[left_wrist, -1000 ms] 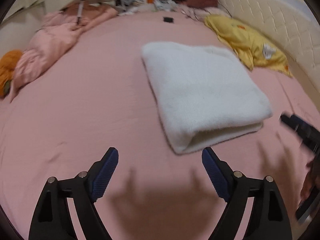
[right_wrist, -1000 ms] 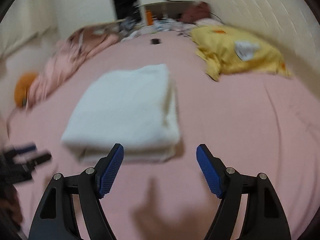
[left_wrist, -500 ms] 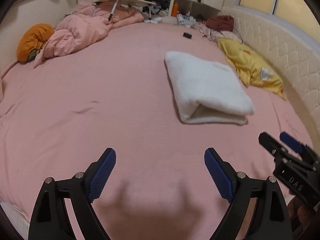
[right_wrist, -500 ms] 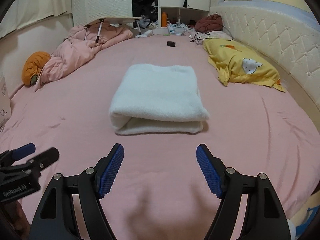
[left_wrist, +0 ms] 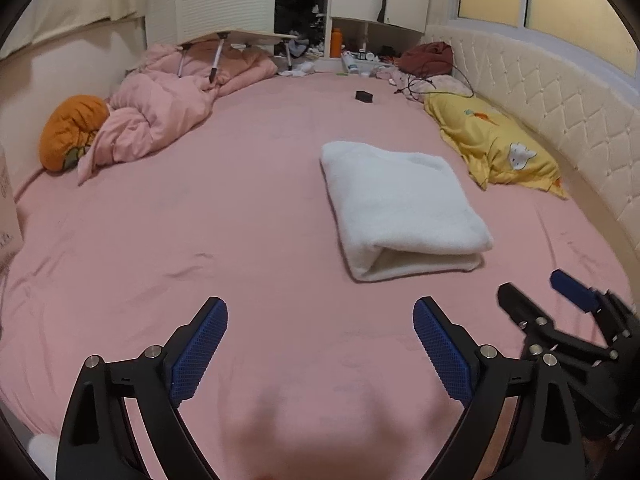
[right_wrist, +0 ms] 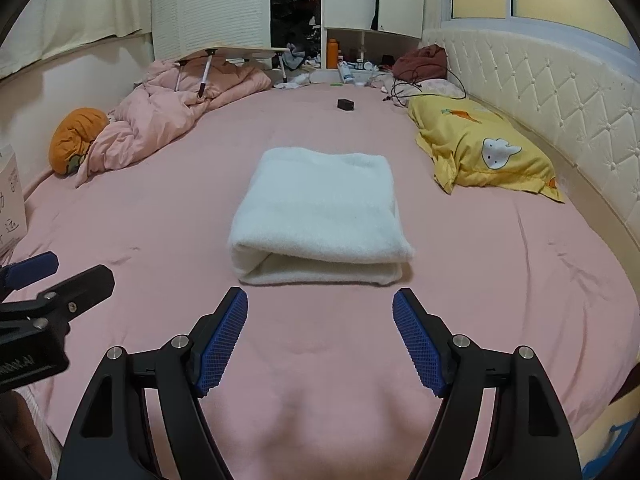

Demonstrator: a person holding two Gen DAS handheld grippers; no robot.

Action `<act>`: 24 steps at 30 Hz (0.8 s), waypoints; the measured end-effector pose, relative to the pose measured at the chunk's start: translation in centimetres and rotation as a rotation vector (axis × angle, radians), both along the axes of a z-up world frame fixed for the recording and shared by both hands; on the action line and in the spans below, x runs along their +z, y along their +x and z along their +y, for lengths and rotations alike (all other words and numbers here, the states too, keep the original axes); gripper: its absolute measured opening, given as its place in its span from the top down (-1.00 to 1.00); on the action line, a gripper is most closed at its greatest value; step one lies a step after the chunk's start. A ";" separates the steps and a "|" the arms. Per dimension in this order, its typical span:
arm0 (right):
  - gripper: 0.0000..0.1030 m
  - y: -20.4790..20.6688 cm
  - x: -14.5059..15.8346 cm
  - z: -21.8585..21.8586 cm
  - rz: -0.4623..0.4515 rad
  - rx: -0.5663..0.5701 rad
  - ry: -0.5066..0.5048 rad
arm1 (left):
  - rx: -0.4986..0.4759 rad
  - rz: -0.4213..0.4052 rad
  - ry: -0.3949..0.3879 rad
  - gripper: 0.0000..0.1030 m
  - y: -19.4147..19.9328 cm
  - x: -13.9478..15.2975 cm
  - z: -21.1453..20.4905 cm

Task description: Fold clothes

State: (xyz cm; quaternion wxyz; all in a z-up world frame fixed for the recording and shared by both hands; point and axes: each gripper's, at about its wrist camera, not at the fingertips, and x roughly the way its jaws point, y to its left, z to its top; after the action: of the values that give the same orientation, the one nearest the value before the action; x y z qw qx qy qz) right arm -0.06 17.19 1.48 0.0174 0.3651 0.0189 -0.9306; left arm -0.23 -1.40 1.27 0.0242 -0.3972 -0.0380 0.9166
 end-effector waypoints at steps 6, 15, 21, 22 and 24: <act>-0.46 -0.1 0.4 0.3 0.013 0.002 0.002 | 0.001 0.008 -0.025 -0.85 0.2 0.2 0.1; -0.46 -0.1 0.6 0.7 0.023 0.010 -0.002 | 0.074 0.132 -0.054 -0.90 1.2 1.5 -0.5; -0.46 -0.2 0.7 1.1 0.022 0.014 -0.009 | 0.171 0.124 -0.167 -1.00 0.9 1.1 -0.6; -0.46 -0.2 0.7 1.1 0.022 0.015 -0.010 | 0.184 0.100 -0.181 -1.00 0.7 0.8 -0.7; -0.46 -0.2 0.7 1.2 0.022 0.016 -0.013 | 0.164 0.065 -0.121 -1.00 0.4 0.2 -1.1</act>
State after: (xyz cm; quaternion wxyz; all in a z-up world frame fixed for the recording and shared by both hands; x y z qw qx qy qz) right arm -0.30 18.41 2.15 0.0269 0.3545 0.0162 -0.9345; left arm 0.20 -2.50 1.50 -0.0738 -0.3636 -0.0143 0.9285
